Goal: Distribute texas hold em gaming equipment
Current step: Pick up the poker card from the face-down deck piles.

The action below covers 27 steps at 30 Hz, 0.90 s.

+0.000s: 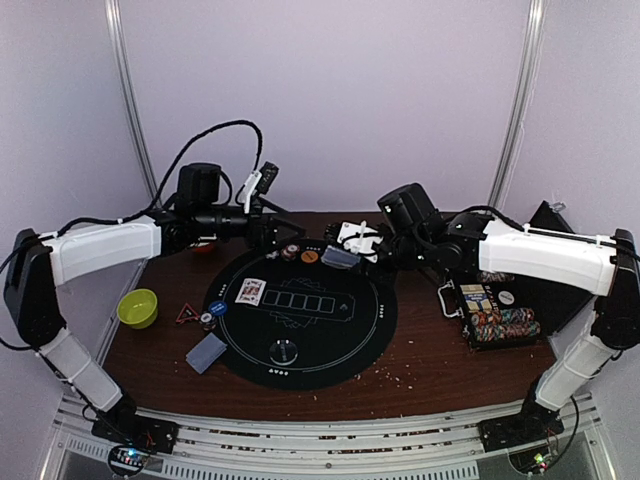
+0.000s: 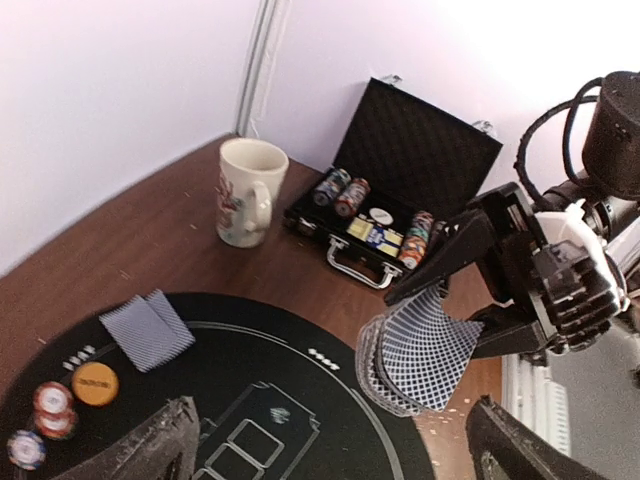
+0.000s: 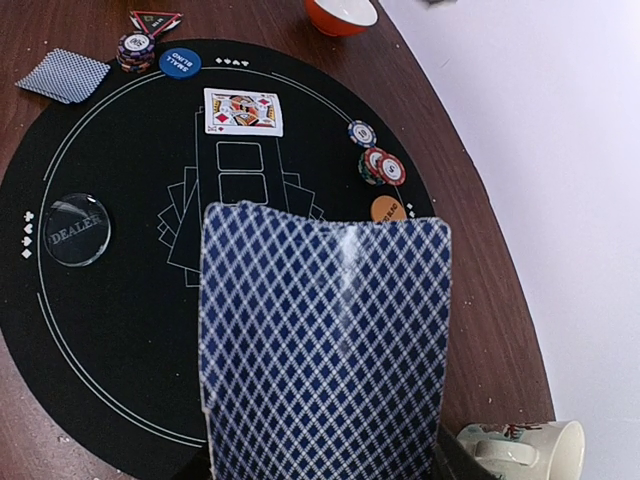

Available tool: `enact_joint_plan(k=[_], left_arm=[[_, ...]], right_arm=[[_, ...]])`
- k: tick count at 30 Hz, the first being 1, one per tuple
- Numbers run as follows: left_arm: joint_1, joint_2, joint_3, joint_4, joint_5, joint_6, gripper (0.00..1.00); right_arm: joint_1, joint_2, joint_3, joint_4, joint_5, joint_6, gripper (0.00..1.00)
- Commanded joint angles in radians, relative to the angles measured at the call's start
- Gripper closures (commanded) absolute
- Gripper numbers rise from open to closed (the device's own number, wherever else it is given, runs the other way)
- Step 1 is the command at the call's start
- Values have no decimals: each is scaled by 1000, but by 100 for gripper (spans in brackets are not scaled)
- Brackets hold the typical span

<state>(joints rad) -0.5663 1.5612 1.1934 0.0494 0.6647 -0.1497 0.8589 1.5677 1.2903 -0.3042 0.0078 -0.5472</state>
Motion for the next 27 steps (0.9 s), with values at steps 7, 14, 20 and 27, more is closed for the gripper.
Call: enact_joint_plan(k=[7,14,20,27], left_arm=[[-37,127,60,75,149,-289,17],[-73,186,95,31,123,-250,23],[-86,211,129,-31,39,-208,24],[-89,219,149,-46,24,-207,45]], right_arm=[[15,24,38,19,-35,1,53],[23,43,61,17,-40,0,53],[30,50,66,23,-48,0,53],[36,51,65,24,-42,0,53]])
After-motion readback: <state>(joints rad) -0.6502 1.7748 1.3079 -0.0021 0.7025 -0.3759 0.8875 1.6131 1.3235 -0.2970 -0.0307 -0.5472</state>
